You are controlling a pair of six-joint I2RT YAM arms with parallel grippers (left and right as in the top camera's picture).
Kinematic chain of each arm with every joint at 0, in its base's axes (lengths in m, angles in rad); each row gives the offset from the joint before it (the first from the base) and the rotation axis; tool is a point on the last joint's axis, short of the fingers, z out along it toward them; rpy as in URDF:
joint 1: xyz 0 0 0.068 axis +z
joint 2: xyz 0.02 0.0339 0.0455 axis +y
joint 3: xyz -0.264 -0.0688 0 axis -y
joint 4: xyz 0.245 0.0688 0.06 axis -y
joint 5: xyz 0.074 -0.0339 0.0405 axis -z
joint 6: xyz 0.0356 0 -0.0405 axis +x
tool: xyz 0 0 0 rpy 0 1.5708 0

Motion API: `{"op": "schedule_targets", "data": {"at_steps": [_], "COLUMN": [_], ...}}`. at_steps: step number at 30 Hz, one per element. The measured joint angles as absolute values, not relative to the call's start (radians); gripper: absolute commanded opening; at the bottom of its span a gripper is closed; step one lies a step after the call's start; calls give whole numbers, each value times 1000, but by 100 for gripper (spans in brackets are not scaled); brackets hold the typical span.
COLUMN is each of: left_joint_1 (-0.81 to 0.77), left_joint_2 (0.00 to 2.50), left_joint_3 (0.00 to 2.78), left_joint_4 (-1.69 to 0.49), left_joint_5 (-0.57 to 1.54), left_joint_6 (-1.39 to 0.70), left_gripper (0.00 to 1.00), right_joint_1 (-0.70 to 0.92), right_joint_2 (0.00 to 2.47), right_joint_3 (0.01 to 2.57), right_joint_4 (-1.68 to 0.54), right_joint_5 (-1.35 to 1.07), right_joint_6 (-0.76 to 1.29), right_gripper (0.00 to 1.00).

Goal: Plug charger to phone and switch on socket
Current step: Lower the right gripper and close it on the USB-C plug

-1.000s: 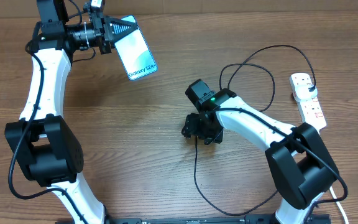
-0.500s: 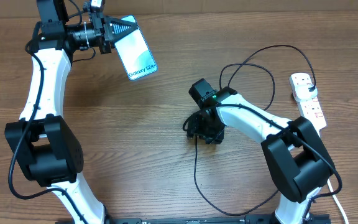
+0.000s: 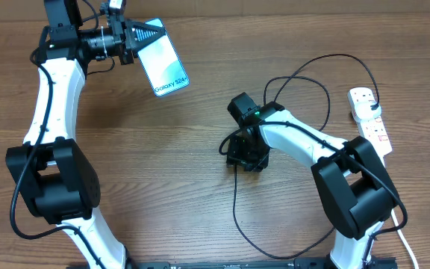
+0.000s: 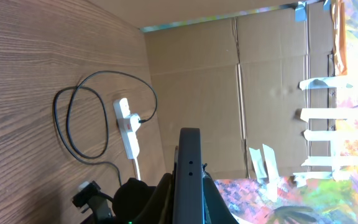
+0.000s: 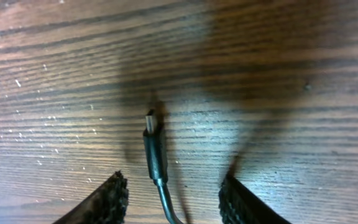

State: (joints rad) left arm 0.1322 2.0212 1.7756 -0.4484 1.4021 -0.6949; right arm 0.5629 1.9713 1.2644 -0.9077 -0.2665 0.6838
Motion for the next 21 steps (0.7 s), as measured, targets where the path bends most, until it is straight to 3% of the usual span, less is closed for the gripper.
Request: {"op": "schedule_targets", "data": {"at_steps": [10,21], "left_joint_1": [132,132], "left_joint_2": [2021,2021], "left_joint_3": [1776,1776], "left_joint_4": [-448,-448], "left_joint_5": [1402,1402], "left_joint_6": [-695,-695], "left_gripper": [4,4], "right_joint_1": [563,562], "right_joint_2": [1978,1981], "right_joint_3": [1272,1273], "right_joint_4": [-900,-881], "right_joint_5": [-266,-266], "right_joint_6": [686,700], "right_gripper": [35,29]}}
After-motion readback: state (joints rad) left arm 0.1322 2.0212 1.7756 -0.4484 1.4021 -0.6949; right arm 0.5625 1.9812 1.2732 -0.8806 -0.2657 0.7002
